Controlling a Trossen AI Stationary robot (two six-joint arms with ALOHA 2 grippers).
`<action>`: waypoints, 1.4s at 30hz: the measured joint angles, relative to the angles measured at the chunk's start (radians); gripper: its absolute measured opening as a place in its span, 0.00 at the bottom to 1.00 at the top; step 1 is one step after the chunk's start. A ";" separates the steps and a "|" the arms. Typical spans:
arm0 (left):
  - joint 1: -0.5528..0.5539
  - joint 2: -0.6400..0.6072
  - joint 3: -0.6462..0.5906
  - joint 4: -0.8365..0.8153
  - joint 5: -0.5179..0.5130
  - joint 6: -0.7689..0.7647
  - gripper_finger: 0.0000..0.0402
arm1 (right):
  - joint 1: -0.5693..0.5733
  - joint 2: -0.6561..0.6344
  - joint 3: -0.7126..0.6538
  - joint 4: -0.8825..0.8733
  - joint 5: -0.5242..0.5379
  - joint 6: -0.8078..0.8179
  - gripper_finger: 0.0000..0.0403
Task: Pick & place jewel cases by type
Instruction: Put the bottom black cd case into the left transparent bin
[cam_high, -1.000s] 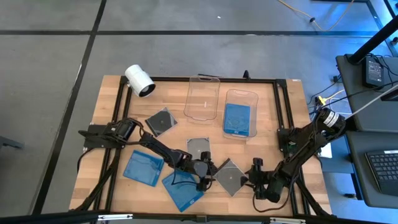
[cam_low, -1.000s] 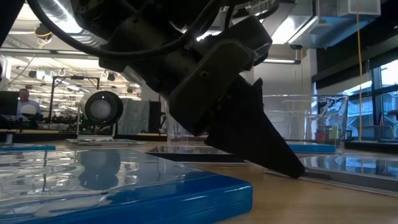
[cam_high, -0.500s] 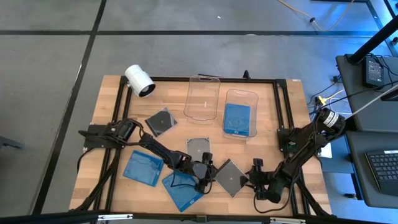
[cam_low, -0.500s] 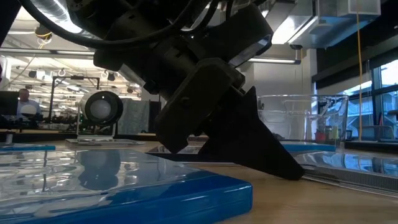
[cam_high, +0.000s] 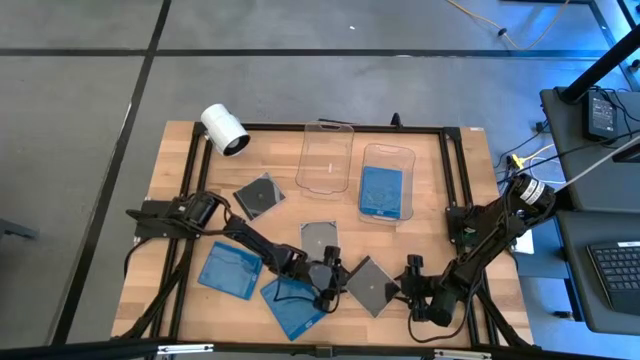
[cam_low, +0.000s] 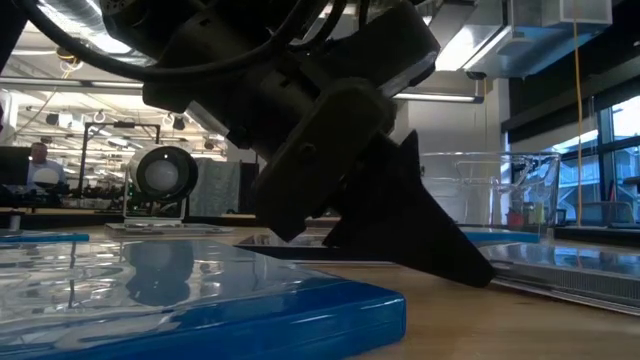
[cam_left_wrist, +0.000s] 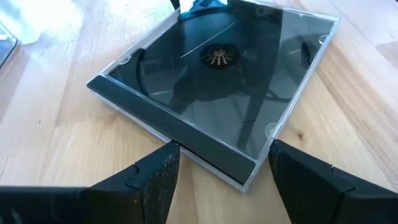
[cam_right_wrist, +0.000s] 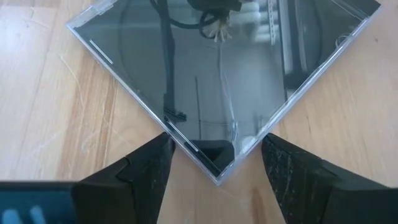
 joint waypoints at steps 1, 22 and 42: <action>-0.004 -0.001 0.000 0.001 -0.004 0.003 0.60 | 0.000 0.000 0.000 0.000 0.000 0.002 0.61; -0.017 -0.091 0.011 0.164 0.006 0.138 0.59 | -0.003 0.004 -0.001 0.012 0.025 0.004 0.61; -0.005 -0.086 0.007 0.186 0.094 0.766 0.60 | -0.009 0.006 -0.001 0.065 0.062 -0.152 0.61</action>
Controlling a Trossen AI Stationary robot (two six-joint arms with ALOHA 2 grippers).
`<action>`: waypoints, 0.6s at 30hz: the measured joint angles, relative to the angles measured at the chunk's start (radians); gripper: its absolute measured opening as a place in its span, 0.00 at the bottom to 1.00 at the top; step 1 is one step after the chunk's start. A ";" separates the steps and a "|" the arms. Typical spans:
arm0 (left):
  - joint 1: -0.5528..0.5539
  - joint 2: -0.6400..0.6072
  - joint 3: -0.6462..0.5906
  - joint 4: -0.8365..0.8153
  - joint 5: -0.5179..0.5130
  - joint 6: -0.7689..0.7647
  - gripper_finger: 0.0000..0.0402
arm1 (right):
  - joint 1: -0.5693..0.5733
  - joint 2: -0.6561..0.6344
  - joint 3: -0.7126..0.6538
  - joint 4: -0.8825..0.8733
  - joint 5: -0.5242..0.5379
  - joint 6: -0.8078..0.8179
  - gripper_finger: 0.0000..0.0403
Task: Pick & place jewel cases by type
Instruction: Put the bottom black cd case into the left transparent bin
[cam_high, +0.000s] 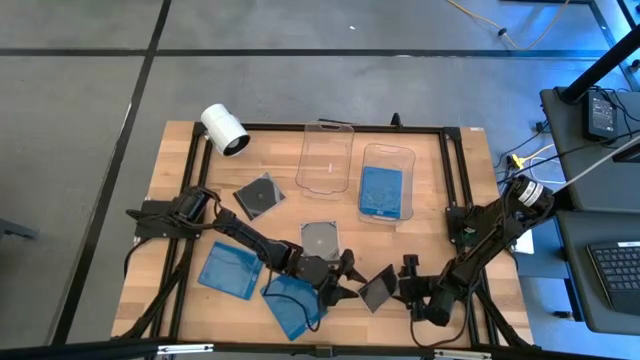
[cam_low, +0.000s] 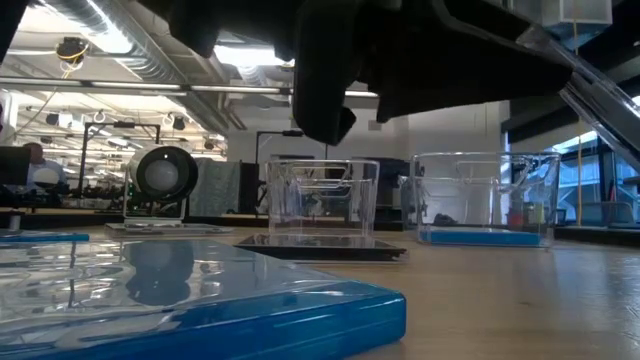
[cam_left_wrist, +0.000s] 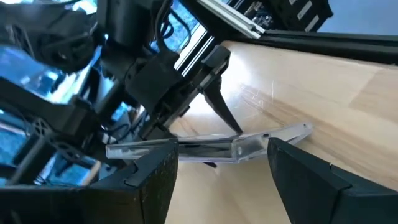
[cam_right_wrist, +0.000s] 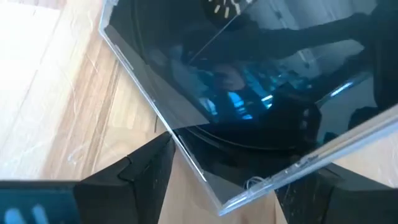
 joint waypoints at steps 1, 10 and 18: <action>0.000 0.000 0.000 0.007 0.000 0.010 0.60 | -0.001 0.000 0.000 0.001 0.001 0.000 0.61; -0.001 0.002 -0.002 0.031 0.012 0.139 0.60 | -0.003 0.000 0.001 0.003 0.008 -0.030 0.61; -0.001 0.002 -0.002 0.028 0.041 0.331 0.60 | -0.007 -0.001 0.001 0.010 0.007 -0.078 0.61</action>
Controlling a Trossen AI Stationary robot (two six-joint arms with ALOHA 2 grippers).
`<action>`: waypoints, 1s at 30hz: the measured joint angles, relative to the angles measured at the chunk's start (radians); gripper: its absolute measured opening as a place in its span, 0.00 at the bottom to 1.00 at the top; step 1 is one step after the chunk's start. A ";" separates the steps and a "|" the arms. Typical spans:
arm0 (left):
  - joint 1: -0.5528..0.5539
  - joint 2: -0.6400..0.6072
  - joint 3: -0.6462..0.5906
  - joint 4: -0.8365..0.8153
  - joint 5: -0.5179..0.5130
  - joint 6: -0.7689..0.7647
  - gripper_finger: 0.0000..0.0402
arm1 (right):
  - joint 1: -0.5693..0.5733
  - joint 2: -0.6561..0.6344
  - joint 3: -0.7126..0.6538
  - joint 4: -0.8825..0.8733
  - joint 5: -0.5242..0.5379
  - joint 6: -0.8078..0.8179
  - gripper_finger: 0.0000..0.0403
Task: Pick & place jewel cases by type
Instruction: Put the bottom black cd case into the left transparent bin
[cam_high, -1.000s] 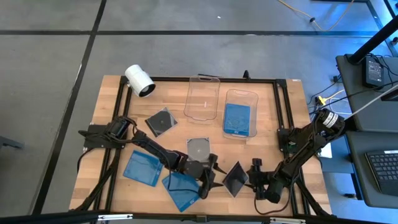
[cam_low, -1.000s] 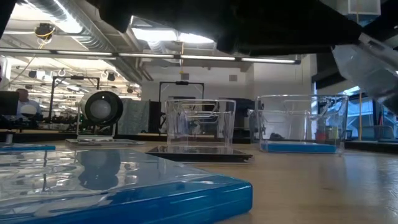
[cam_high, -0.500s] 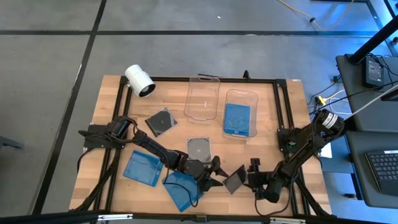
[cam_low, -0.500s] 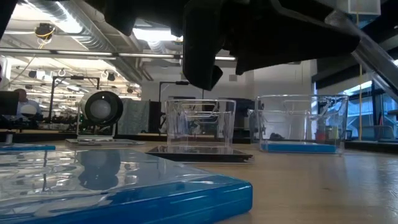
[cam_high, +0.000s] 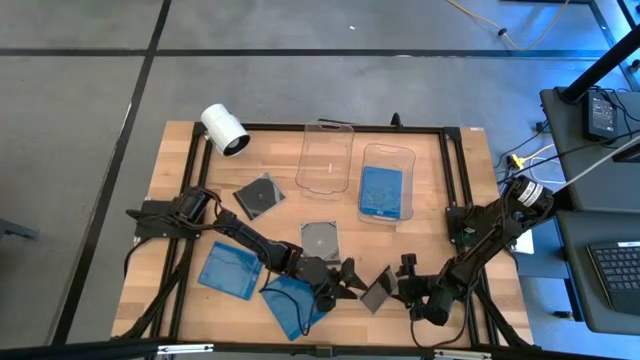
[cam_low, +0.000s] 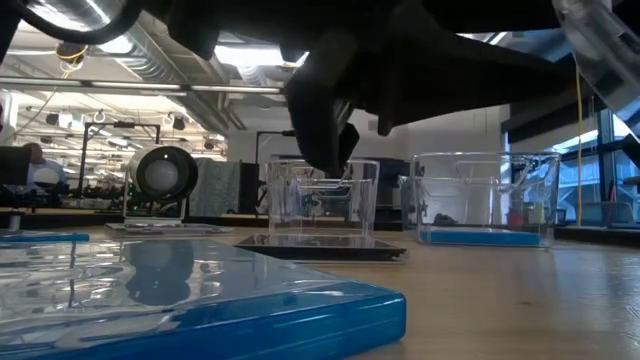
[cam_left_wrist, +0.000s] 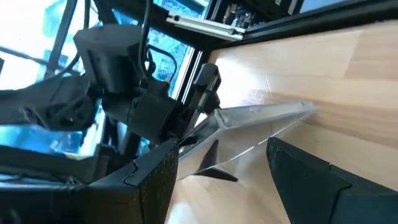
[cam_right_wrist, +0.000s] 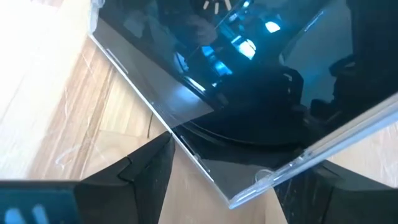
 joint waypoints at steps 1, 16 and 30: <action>0.000 0.000 0.000 0.000 0.000 0.018 0.60 | -0.003 0.000 0.000 0.001 -0.001 -0.003 0.61; 0.003 0.000 0.000 0.017 0.041 0.281 0.60 | -0.086 -0.001 0.000 0.048 -0.088 -0.107 0.61; 0.012 0.003 -0.002 0.068 -0.009 0.311 0.60 | -0.107 -0.002 0.001 0.053 -0.121 -0.138 0.61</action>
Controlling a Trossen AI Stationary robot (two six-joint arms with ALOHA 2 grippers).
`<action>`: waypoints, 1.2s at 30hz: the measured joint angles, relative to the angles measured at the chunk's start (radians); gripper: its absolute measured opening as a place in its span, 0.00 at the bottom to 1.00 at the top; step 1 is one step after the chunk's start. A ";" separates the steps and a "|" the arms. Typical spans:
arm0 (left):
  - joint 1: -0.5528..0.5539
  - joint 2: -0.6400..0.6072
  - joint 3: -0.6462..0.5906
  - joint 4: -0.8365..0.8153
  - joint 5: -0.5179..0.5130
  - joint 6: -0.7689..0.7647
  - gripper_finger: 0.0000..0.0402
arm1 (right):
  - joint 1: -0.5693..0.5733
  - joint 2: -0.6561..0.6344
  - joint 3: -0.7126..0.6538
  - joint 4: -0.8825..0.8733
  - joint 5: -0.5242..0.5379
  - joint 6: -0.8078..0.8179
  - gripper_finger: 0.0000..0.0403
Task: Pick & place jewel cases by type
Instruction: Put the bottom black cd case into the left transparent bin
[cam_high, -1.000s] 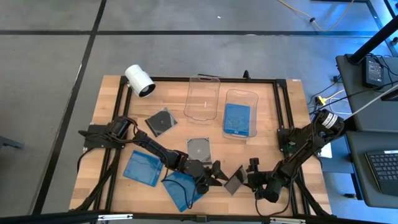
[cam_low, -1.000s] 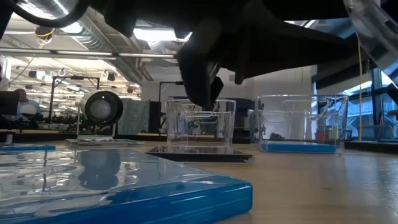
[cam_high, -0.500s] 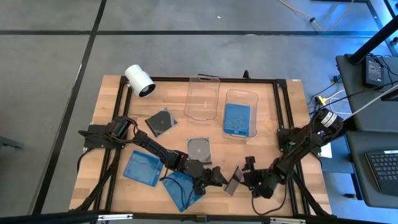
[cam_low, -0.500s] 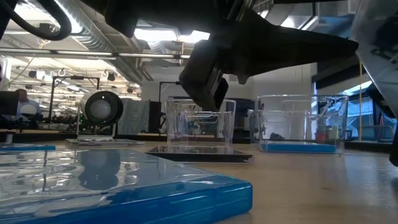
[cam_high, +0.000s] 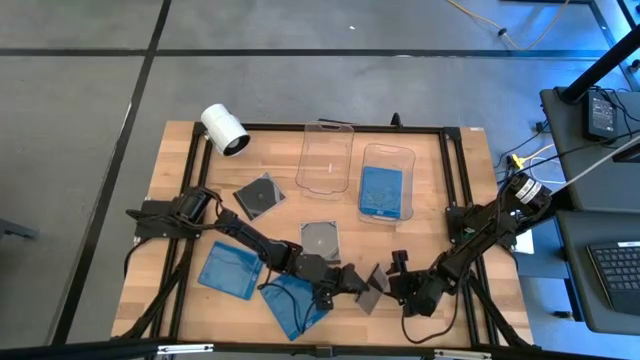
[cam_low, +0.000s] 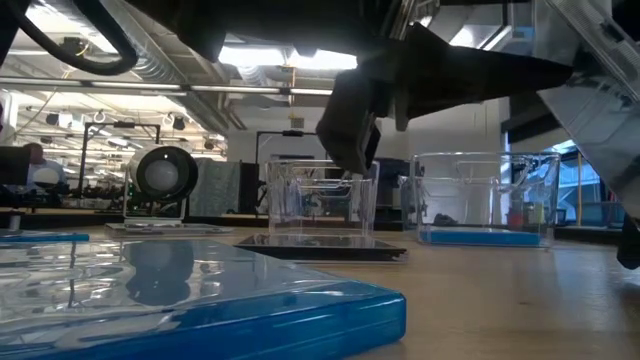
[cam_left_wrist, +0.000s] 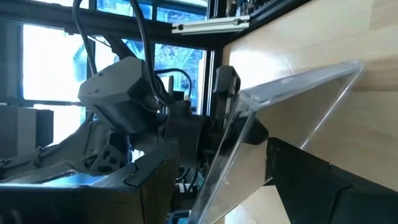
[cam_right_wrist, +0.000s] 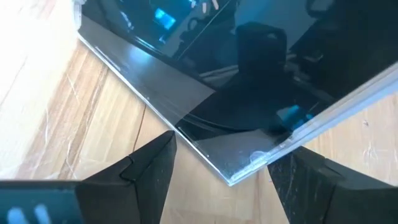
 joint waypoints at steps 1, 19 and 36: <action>0.000 0.000 0.000 0.000 -0.001 0.000 0.60 | 0.000 0.000 0.000 0.000 0.000 0.000 0.61; -0.005 -0.002 0.000 -0.111 -0.052 0.001 0.28 | 0.001 0.000 0.000 -0.008 -0.014 0.012 0.61; -0.045 -0.004 0.002 -0.184 -0.198 0.068 0.10 | 0.018 -0.097 -0.006 -0.114 -0.037 0.099 0.61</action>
